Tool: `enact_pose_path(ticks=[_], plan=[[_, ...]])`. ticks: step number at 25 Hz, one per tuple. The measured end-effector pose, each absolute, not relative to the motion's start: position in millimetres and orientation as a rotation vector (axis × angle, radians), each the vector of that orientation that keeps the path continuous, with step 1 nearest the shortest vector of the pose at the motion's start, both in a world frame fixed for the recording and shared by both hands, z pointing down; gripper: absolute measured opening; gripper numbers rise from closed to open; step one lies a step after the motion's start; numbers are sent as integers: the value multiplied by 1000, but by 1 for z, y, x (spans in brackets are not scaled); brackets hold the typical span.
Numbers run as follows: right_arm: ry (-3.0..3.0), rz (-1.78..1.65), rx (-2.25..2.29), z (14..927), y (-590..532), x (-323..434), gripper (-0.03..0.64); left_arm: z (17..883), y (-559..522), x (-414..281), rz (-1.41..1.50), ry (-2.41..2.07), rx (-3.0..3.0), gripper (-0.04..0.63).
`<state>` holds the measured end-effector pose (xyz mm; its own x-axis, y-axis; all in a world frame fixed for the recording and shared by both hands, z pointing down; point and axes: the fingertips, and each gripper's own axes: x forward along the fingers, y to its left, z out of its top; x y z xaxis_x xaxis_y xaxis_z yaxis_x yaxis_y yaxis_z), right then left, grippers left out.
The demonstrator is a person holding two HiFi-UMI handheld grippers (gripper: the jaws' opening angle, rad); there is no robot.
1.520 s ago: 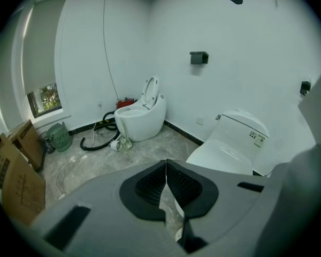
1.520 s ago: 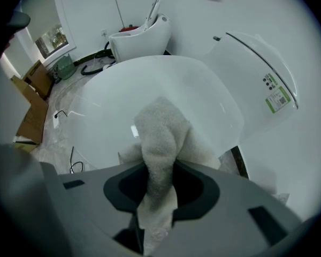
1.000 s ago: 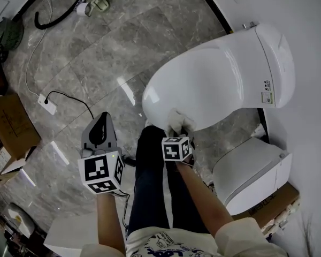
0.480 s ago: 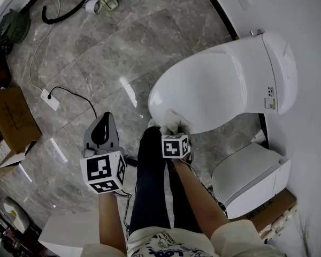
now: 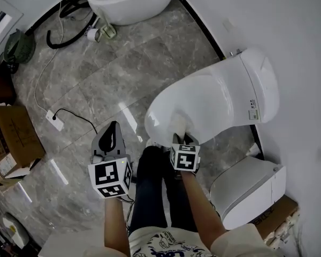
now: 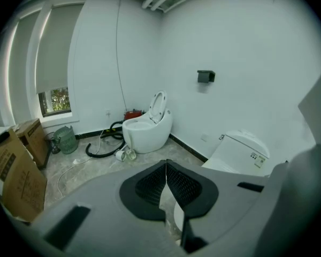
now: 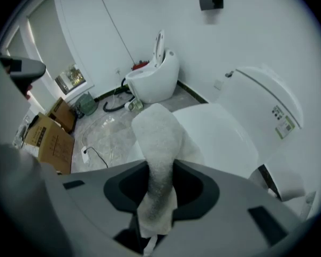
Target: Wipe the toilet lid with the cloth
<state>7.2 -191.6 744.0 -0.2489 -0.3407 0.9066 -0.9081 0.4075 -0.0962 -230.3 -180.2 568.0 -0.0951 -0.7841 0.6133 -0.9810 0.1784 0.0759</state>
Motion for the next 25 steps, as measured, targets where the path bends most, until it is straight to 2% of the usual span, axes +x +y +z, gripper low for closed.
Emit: enact_pose_path(ticks=[13,25], plan=[[-2218,602,1350,478,-289,13,104,388,-241,-199,310,-2084,1861,9],[-2474,345,1507,308,-308,39,104,252,-256,-177,185,-2213,2029,9]])
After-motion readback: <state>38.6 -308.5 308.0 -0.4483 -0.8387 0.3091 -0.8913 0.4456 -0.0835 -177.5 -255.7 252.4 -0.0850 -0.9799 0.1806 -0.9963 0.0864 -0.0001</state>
